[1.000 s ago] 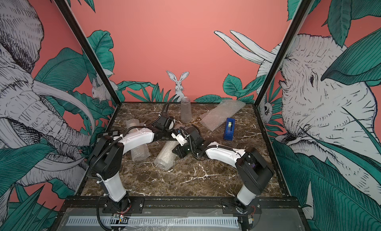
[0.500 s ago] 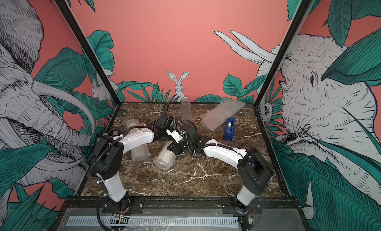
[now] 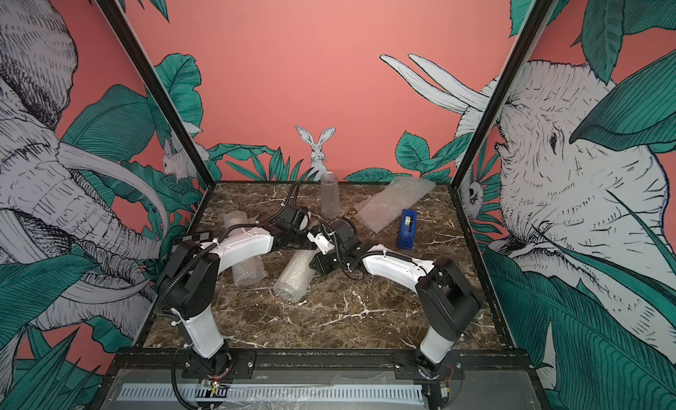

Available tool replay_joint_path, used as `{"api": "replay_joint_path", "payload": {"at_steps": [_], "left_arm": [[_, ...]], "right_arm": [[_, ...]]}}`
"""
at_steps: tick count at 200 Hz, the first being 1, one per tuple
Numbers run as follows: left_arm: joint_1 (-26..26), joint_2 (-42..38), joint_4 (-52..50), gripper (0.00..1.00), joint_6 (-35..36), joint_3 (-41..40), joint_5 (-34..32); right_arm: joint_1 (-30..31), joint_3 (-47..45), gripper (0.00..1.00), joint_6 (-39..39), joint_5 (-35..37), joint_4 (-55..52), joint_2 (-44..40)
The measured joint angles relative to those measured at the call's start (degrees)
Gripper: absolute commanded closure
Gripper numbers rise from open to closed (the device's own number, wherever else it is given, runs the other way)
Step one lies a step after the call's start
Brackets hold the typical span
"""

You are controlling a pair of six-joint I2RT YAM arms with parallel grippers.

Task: Wrap vases in bubble wrap
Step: Stick the tape on the bubble wrap.

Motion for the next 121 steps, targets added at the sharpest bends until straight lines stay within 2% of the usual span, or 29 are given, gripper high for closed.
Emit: {"api": "replay_joint_path", "payload": {"at_steps": [121], "left_arm": [[0.11,-0.28,0.98,0.36,-1.05,-0.72,0.04]], "right_arm": [[-0.63,0.11,0.74,2.51,-0.59,4.55,4.07]]}}
